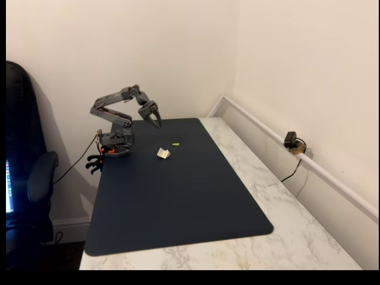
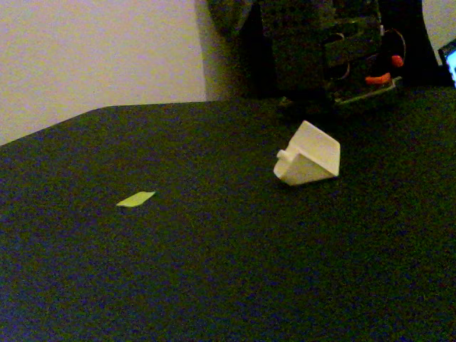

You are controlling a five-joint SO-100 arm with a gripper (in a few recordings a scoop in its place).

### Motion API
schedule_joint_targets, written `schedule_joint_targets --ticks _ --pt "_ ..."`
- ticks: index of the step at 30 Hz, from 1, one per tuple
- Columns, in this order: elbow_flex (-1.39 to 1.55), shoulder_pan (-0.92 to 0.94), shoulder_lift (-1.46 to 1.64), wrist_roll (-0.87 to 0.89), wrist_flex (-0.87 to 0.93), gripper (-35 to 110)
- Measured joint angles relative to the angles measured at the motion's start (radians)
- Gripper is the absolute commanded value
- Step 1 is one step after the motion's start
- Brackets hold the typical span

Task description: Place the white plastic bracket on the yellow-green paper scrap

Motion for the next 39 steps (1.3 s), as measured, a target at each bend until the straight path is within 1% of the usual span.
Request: schedule_joint_targets --ticks 3,8,12,16,21,23,25,29,33,35,39 --pt "-0.152 -0.041 -0.155 -0.003 0.046 0" --pt "-0.279 -0.126 -0.330 0.034 0.097 0" --pt "-0.305 -0.193 -0.379 0.083 0.129 0" --pt "-0.305 -0.259 -0.417 0.155 0.117 1" --pt "-0.341 -0.304 -0.548 0.241 0.133 1" --pt "-0.385 -0.314 -0.611 0.268 0.152 5" --pt "-0.416 -0.339 -0.653 0.311 0.163 17" --pt "-0.422 -0.374 -0.670 0.449 0.146 31" --pt "-0.377 -0.388 -0.680 0.574 0.109 37" --pt "-0.337 -0.388 -0.681 0.607 0.087 41" --pt "-0.227 -0.388 -0.666 0.670 0.029 44"
